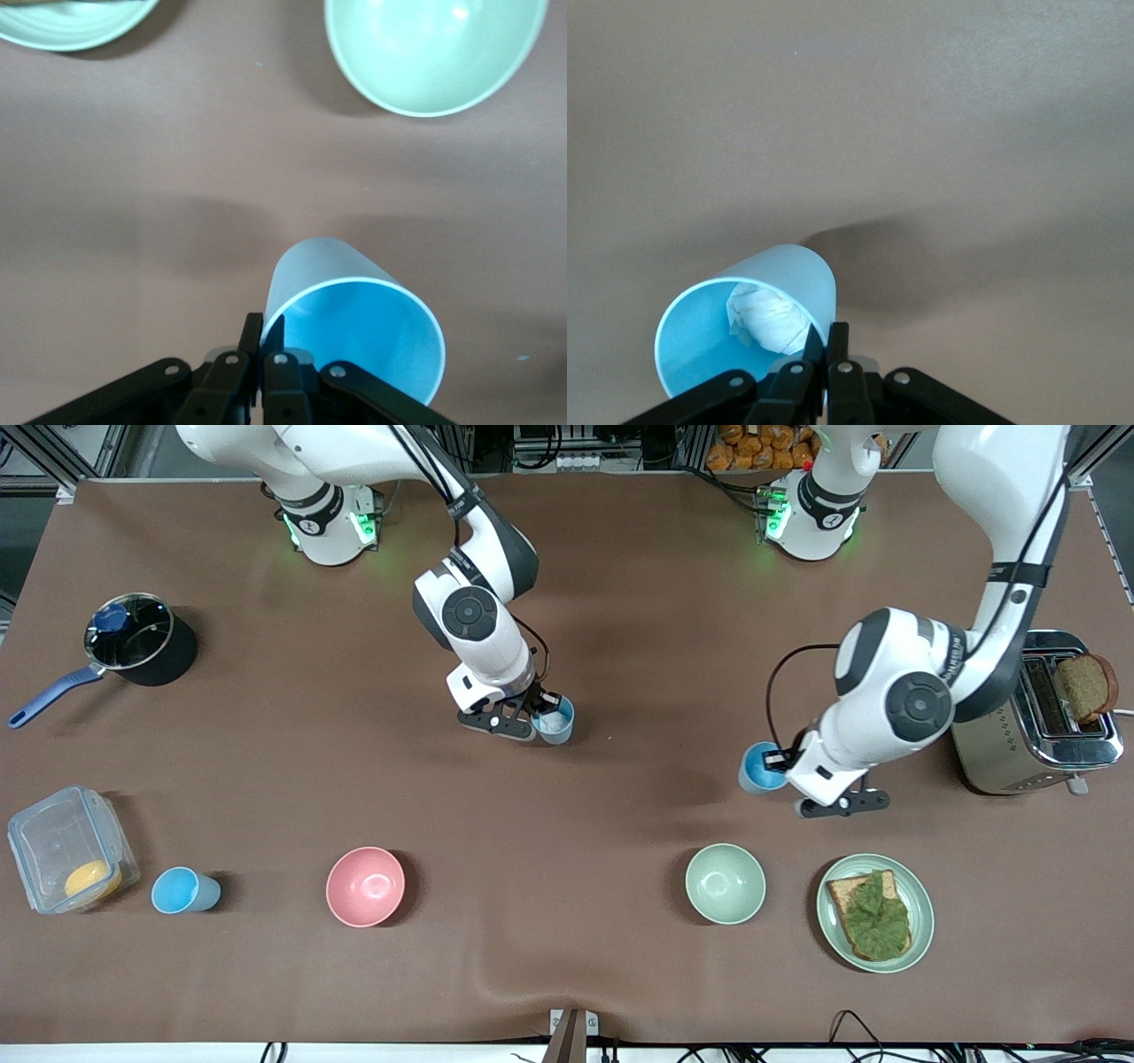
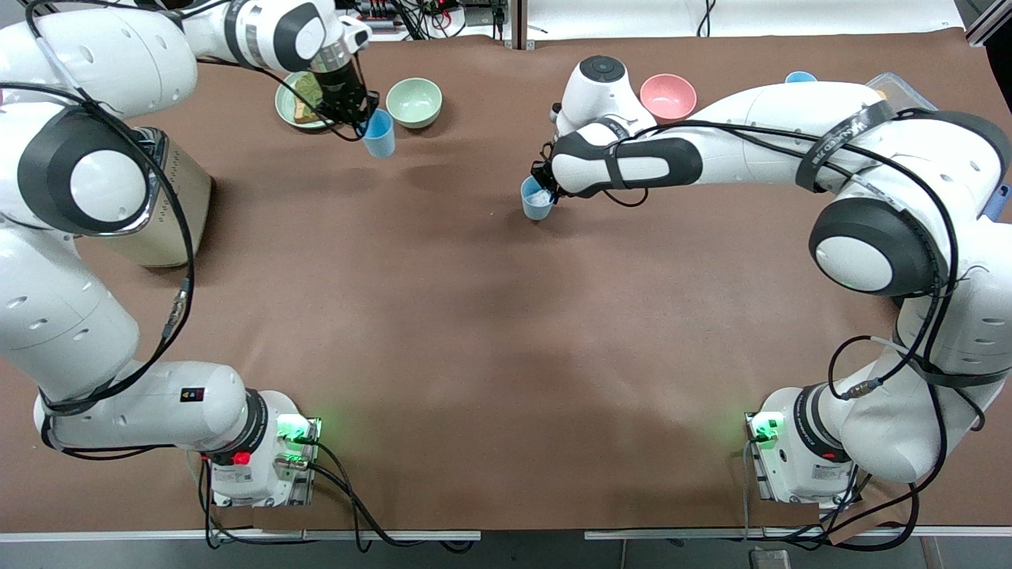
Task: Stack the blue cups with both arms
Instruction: 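Carry both blue cups toward the table middle with both grippers, then set the right cup down, open the right gripper while the left approaches, then lower the left cup into the other cup and open the left gripper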
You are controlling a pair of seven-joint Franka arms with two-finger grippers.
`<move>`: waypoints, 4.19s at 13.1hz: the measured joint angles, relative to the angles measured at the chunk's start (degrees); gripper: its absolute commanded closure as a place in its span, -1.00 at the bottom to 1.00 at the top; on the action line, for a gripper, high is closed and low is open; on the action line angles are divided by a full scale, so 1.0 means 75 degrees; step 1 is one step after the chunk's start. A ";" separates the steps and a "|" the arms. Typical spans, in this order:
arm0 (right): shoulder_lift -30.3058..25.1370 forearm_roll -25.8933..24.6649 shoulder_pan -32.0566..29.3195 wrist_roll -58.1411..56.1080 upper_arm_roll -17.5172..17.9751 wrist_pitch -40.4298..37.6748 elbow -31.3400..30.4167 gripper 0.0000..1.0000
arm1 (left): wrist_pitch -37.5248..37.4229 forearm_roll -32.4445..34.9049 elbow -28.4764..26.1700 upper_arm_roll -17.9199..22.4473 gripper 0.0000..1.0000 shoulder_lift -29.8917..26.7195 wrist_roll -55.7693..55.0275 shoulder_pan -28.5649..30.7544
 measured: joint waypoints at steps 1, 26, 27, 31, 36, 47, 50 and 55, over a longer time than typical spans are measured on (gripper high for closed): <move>0.0031 0.0000 0.0000 0.0007 -0.0030 0.0002 0.0019 0.24 | 0.0000 0.0000 0.0036 -0.0102 1.00 0.0000 -0.0187 -0.0015; -0.2059 -0.0060 -0.4174 -0.6287 -0.0332 -0.5152 0.1518 -1.00 | 0.0009 -0.0128 0.1616 -0.0439 1.00 0.0964 -0.4171 -0.2538; -0.2078 -0.0061 -0.4320 -0.6511 -0.0333 -0.5209 0.1522 -1.00 | 0.0012 -0.0128 0.1714 -0.0439 1.00 0.1038 -0.4311 -0.2658; -0.2130 -0.0061 -0.4539 -0.6984 -0.0331 -0.5301 0.1595 -1.00 | 0.0069 -0.0128 0.2050 -0.0427 1.00 0.1344 -0.4925 -0.3231; -0.2159 -0.0066 -0.4741 -0.7249 -0.0324 -0.5394 0.1669 -1.00 | 0.0303 -0.0127 0.2128 -0.0410 1.00 0.1654 -0.5013 -0.3595; -0.3314 -0.0452 -0.5123 -0.7378 -0.0336 -0.6511 0.1816 -1.00 | 0.0384 -0.0127 0.2169 -0.0408 0.87 0.2000 -0.5013 -0.3718; -0.3389 -0.0508 -0.5193 -0.7439 -0.0339 -0.6544 0.1737 -1.00 | 0.0390 -0.0127 0.2182 -0.0407 -0.99 0.2025 -0.5013 -0.3740; -0.3368 -0.0894 -0.5193 -0.7455 -0.0326 -0.6439 0.1735 -1.00 | 0.0617 -0.0127 0.2397 -0.0361 -1.00 0.1941 -0.5013 -0.3720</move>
